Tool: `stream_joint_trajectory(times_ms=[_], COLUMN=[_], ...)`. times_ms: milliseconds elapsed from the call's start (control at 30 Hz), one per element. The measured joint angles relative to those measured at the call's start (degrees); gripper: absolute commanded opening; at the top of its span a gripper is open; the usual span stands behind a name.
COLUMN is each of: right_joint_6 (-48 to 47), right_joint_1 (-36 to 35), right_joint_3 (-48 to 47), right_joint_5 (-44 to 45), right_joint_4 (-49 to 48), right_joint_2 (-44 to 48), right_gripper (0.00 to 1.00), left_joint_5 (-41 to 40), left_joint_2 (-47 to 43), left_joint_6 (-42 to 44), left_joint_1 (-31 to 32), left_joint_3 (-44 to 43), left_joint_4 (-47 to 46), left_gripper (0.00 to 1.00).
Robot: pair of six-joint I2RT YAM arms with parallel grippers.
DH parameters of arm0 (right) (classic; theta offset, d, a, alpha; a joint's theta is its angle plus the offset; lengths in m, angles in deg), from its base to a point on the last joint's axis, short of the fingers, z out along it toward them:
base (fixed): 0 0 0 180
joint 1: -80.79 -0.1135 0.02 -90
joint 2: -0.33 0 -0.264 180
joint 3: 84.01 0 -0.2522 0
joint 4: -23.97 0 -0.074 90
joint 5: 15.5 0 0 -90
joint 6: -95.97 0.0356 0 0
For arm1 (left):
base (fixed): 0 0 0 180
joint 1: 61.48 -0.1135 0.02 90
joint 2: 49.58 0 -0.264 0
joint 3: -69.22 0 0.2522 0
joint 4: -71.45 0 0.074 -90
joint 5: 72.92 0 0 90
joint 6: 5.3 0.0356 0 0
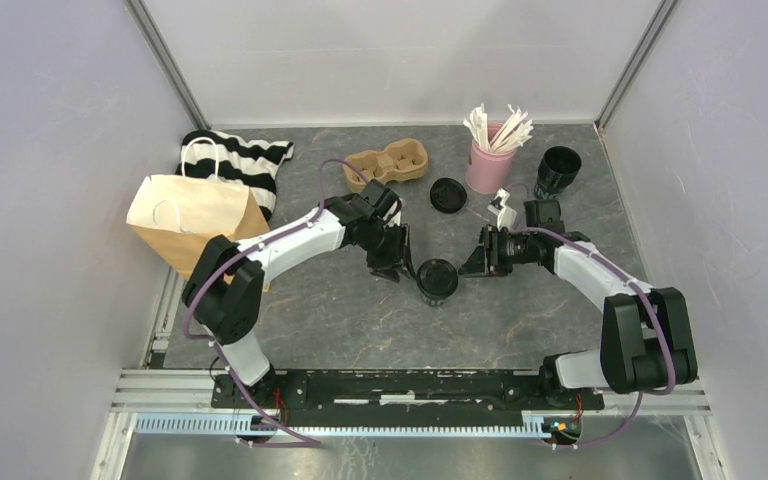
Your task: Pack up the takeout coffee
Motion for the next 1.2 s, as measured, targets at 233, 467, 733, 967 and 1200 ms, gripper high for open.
stream_joint_trajectory(times_ms=[233,467,733,967,1200], right_joint_6=[-0.8,-3.6,-0.8,2.2,3.0], right_joint_1=[0.3,0.7,-1.7,-2.3,-2.7], right_joint_3=[-2.7,-4.1,0.5,1.9,2.4], right_joint_5=[2.1,3.8,-0.5,-2.5,-3.0], right_joint_4=[3.0,7.7,4.3,-0.2,-2.7], right_joint_2=[-0.1,1.3,2.9,2.5,0.5], right_gripper=[0.52,0.75,0.75,0.65,0.51], left_joint_5=[-0.7,-0.8,7.0,9.6,9.4], left_joint_2=[-0.2,-3.2,-1.7,3.4,3.7], left_joint_6=[0.3,1.6,1.9,2.0,2.5], left_joint_1=[-0.5,-3.4,-4.3,-3.5,-3.2], left_joint_3=[0.0,-3.0,-4.9,-4.9,-1.7], left_joint_4=[2.8,5.0,-2.4,-4.2,-5.8], left_gripper=[0.56,0.74,0.68,0.59,0.49])
